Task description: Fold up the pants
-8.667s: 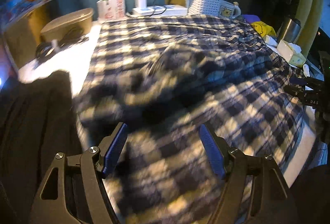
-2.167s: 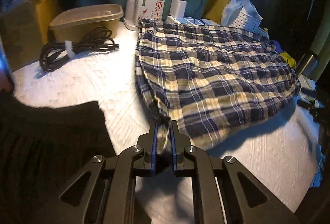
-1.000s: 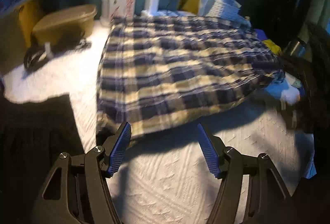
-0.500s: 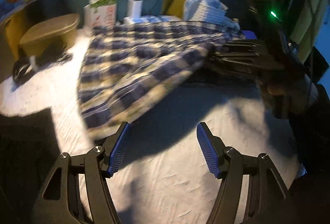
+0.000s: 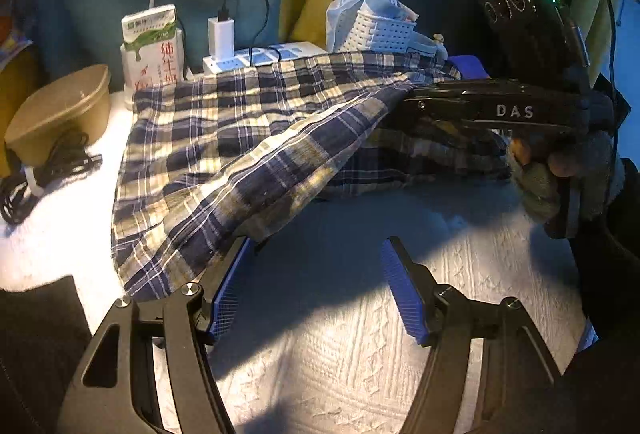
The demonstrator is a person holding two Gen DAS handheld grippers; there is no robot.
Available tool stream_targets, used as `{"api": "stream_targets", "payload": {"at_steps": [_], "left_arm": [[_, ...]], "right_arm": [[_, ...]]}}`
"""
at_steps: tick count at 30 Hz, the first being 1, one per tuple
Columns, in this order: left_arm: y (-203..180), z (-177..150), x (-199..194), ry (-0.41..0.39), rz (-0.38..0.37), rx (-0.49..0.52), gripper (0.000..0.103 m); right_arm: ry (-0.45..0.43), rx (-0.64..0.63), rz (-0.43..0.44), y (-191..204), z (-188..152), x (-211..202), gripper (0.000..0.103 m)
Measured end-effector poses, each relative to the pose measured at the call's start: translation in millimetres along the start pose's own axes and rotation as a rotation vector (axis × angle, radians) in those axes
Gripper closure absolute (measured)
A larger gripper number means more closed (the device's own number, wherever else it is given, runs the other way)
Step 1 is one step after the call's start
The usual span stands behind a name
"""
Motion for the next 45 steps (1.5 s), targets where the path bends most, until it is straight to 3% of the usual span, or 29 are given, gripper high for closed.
{"api": "stream_targets", "payload": {"at_steps": [2,6,13,18,22,30,33,39,40,41,42,43,45], "left_arm": [[2.6,3.4,0.6,0.003,0.014,0.004,0.037],[3.9,10.2,-4.7,-0.012,0.023,0.013,0.037],[2.4,13.1,-0.7,0.002,0.03,0.037,0.037],[4.1,8.7,2.5,0.017,0.038,0.038,0.037],[2.5,-0.1,-5.6,0.025,0.018,0.052,0.037],[24.5,-37.6,-20.0,0.078,0.074,0.041,0.037],[40.9,-43.1,-24.7,0.073,0.117,0.023,0.037],[66.1,-45.0,-20.0,0.054,0.21,0.028,0.037],[70.4,-46.4,-17.1,0.057,0.232,0.04,0.037],[72.6,-46.6,-14.9,0.055,0.25,0.051,0.037],[74.3,-45.9,-12.7,0.049,0.264,0.06,0.037],[75.2,-44.4,-10.6,0.041,0.269,0.064,0.037],[75.7,-40.9,-5.8,0.032,0.273,0.058,0.037]], "right_arm": [[0.003,-0.003,-0.015,-3.3,1.8,2.4,0.089],[-0.013,0.042,0.061,-0.6,9.2,-1.6,0.089],[-0.017,0.046,0.061,-2.3,15.2,-7.1,0.089],[-0.016,-0.049,0.082,21.5,7.5,-16.7,0.089],[0.035,-0.099,0.162,53.3,-15.0,-14.6,0.089],[0.253,-0.171,0.131,82.7,-102.2,14.2,0.089],[0.238,-0.162,0.105,85.0,-110.2,9.3,0.089],[0.151,-0.224,-0.089,82.5,-86.2,-15.9,0.088],[0.14,-0.239,-0.119,82.1,-82.3,-17.3,0.084],[0.131,-0.254,-0.142,83.0,-78.6,-17.8,0.059],[0.124,-0.269,-0.167,84.6,-76.4,-17.7,0.013],[0.12,-0.279,-0.181,84.5,-76.0,-15.9,0.0],[0.115,-0.319,-0.186,89.2,-76.8,-11.5,0.0]]}}
Point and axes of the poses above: each gripper's, at about its wrist camera, not at the fingertips, and x roughly the way its jaws point, y to its left, z to its top, the point moved 7 cm from there along x, roughly the way its jaws point, and after that the axes turned 6 degrees about -x, right-handed, at the moved point
